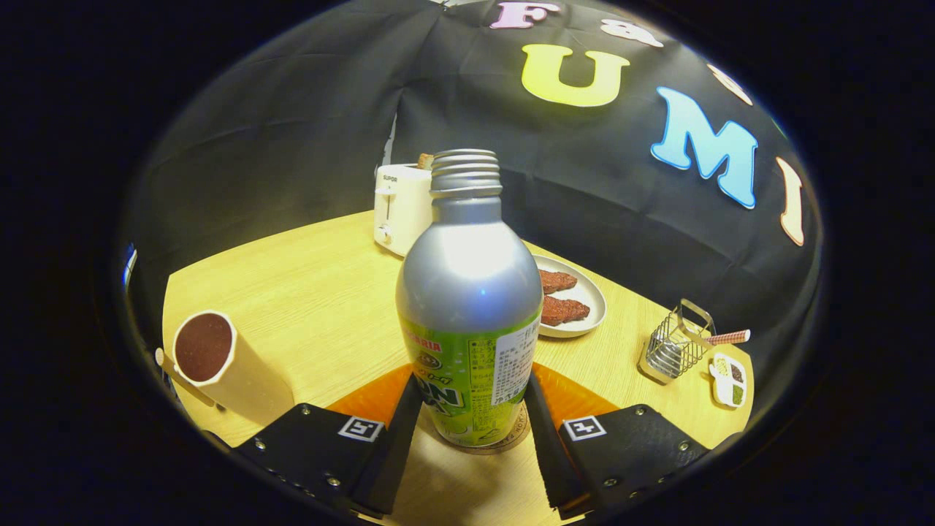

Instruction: Take the bottle from table, then pour the juice into the cup, finally place the bottle on the coaster

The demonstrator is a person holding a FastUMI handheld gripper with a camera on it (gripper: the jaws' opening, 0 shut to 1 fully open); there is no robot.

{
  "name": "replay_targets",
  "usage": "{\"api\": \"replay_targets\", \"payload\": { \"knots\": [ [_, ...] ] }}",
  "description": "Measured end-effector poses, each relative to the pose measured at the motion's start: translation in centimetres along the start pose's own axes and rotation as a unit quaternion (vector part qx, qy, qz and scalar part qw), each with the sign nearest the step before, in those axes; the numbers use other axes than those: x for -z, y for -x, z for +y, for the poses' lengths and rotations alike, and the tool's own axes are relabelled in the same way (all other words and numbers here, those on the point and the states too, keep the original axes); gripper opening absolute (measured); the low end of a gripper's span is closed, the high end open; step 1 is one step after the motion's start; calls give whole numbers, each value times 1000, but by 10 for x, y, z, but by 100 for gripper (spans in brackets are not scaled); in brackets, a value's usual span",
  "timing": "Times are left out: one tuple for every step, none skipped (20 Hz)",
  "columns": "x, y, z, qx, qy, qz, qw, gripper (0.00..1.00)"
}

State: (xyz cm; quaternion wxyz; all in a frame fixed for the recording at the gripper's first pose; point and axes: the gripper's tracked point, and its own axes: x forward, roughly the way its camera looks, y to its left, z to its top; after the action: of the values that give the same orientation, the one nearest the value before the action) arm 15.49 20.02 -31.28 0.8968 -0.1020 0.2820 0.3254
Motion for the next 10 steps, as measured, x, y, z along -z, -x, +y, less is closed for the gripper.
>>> {"api": "replay_targets", "payload": {
  "knots": [
    [0, -4, -4, 4, -7, -2, 1000, 76],
    [0, -7, -8, 5, -15, -3, 1000, 75],
    [1, -10, -9, 5, -24, -5, 1000, 75],
    [2, -13, -11, 3, -30, -4, 1000, 75],
    [4, -15, -13, 5, -33, -5, 999, 76],
    [5, -17, -15, 7, -37, -4, 999, 76],
    [7, -18, -16, 6, -44, -4, 999, 76],
    [8, -20, -15, 4, -54, -6, 999, 77],
    [8, -21, -16, 4, -61, -10, 998, 77],
    [7, -23, -17, 5, -66, -13, 998, 77]
  ]
}}
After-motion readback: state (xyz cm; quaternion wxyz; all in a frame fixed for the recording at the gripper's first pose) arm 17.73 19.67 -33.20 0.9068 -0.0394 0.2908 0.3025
